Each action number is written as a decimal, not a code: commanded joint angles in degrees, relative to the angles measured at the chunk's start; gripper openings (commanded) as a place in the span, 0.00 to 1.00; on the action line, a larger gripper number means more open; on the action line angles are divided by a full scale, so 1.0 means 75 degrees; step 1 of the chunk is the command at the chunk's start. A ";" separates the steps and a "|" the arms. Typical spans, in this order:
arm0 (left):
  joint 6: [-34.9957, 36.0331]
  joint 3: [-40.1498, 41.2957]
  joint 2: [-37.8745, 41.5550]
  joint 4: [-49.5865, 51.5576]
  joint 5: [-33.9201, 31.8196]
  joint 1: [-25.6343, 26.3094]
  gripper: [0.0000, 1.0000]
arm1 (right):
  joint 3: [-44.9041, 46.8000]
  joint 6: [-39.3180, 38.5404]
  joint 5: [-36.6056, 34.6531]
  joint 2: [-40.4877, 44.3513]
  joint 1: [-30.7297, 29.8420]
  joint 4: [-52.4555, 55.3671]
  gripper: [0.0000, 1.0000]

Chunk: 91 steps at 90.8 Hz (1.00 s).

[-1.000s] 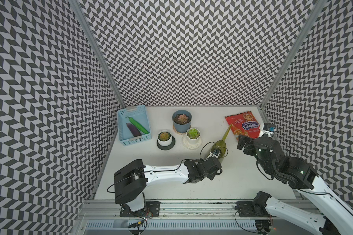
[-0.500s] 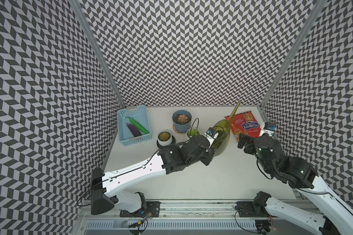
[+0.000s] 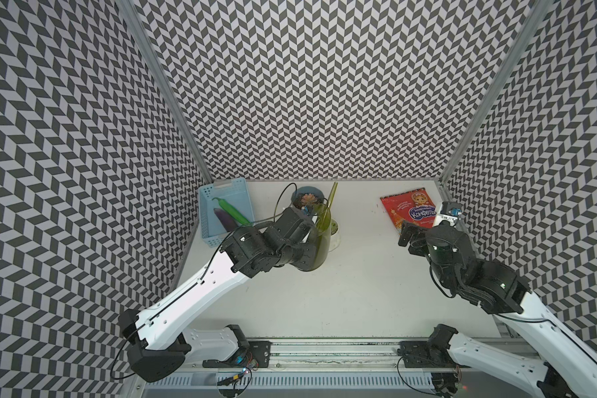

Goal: Water the succulent around the soil edge
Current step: Pick up the watering can from the center of the board, then water the soil of the potted plant with water.

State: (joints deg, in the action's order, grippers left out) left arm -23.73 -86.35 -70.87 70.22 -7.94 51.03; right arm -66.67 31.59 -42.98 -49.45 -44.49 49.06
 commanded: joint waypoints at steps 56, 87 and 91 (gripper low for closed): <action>-0.0140 0.1266 0.1291 0.1003 0.2678 -0.1542 0.00 | 0.0339 -0.0480 0.0240 -0.0142 0.0008 -0.1191 1.00; 0.0011 0.1455 0.1157 0.0990 0.2720 -0.1542 0.00 | 0.0340 -0.0466 0.0227 -0.0088 0.0014 -0.1130 1.00; 0.0105 0.1482 0.1127 0.0995 0.2759 -0.1536 0.00 | 0.0347 -0.0446 0.0253 -0.0086 0.0014 -0.1143 1.00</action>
State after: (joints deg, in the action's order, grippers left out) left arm -25.02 -75.24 -62.30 78.78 11.51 39.57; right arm -64.53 28.27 -41.12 -50.96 -44.49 43.16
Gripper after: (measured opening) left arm 0.255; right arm 0.997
